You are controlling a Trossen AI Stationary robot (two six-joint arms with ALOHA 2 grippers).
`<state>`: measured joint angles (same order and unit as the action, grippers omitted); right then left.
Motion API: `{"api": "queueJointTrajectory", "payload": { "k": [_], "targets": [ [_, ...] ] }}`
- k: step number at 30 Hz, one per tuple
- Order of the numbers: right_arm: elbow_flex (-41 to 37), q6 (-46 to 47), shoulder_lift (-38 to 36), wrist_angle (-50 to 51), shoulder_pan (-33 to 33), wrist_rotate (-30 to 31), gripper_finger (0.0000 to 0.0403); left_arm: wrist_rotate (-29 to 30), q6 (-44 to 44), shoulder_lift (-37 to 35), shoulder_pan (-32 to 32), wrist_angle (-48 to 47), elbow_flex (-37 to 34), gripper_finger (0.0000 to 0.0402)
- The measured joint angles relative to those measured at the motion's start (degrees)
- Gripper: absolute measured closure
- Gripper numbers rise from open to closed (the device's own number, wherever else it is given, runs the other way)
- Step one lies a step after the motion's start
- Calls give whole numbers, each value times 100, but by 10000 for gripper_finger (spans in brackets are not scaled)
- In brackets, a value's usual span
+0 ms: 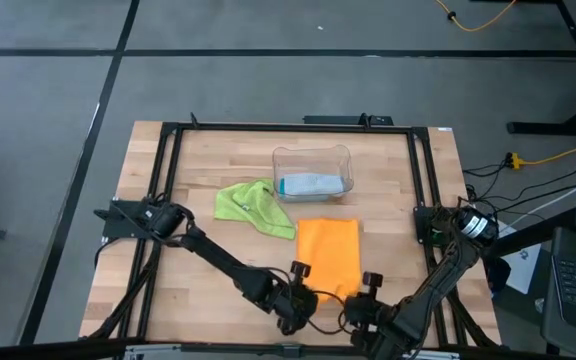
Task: Fold microfiber towels
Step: Fold the yellow towel
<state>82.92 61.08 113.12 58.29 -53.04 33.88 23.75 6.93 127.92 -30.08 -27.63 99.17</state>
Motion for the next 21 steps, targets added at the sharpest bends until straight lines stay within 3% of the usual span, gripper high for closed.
{"api": "queueJointTrajectory", "payload": {
  "k": [7, 21],
  "targets": [
    [-62, 26, -7, 466, 221, 458, 399, 1162, -1, -14, 23, -813, 280, 401],
    [-854, -7, -18, 878, 998, 805, 397, 1326, -276, -17, 711, -1271, 283, 401]
  ]
}}
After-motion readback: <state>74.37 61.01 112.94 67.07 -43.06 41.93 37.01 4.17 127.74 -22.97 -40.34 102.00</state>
